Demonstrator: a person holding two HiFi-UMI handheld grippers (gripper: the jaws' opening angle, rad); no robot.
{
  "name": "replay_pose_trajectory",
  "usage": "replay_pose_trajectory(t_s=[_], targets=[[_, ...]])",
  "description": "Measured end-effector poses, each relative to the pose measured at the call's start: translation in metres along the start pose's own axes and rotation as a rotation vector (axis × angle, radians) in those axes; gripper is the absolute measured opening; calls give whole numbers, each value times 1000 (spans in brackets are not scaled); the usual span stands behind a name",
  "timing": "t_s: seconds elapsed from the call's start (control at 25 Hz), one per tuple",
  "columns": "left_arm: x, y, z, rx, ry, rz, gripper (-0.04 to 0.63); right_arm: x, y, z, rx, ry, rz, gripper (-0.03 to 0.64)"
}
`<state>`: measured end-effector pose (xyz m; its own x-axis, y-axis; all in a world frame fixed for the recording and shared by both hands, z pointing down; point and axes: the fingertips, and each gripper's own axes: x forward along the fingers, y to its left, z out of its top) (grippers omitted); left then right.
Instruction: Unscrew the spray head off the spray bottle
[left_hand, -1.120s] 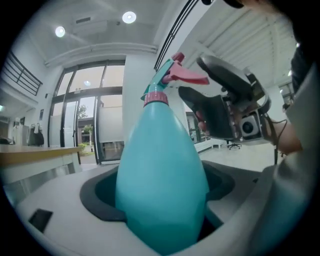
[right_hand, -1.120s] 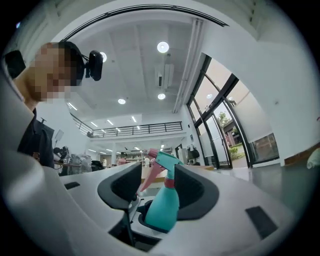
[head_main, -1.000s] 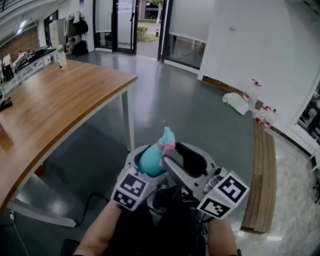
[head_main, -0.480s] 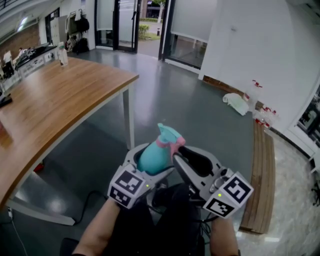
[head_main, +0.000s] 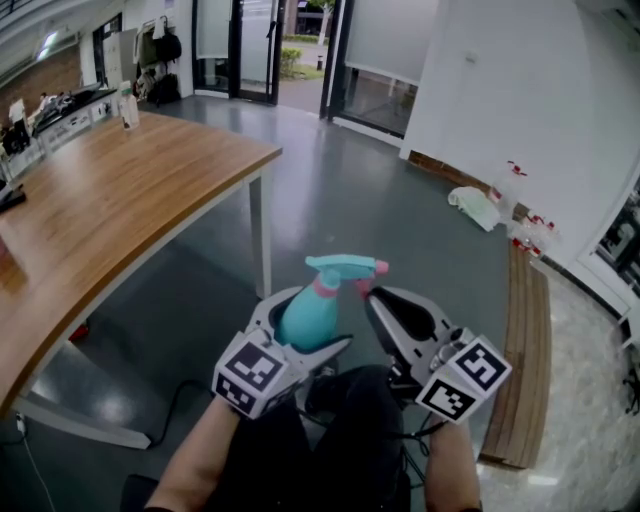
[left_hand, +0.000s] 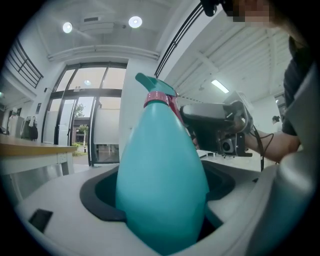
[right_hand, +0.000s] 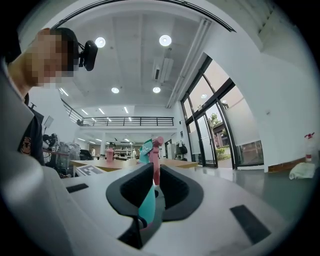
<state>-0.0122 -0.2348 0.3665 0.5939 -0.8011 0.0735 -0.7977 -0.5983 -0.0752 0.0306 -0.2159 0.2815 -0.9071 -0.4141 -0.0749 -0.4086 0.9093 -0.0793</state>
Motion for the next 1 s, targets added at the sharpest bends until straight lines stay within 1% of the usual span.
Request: replay_pose_trajectory(t_s=[0.16, 0.24, 0.36, 0.44, 0.52, 0.56, 0.6, 0.68, 0.8, 1.0], targets=[[0, -6, 3, 8, -8, -23, 437, 3, -8, -3, -1, 13, -13, 43], [0, -6, 4, 4, -12, -22, 437, 5, -12, -4, 0, 17, -23, 43], [0, 1, 2, -7, -7, 13, 437, 3, -10, 0, 13, -6, -34, 43], [2, 6, 0, -9, 1, 40, 437, 4, 1, 4, 16, -19, -17, 43], [3, 6, -2, -4, 7, 54, 437, 10, 15, 5, 14, -6, 9, 48], [4, 5, -2, 0, 9, 57, 437, 14, 21, 4, 16, 7, 17, 71], [5, 4, -2, 5, 12, 61, 437, 18, 24, 2, 20, 20, 22, 121], [7, 1, -3, 17, 17, 69, 437, 25, 25, -1, 34, 43, 9, 151], [8, -3, -8, 36, 33, 76, 437, 32, 23, -8, 53, 60, -18, 152], [9, -10, -9, 43, 42, 55, 437, 35, 25, -8, 52, 61, -11, 152]])
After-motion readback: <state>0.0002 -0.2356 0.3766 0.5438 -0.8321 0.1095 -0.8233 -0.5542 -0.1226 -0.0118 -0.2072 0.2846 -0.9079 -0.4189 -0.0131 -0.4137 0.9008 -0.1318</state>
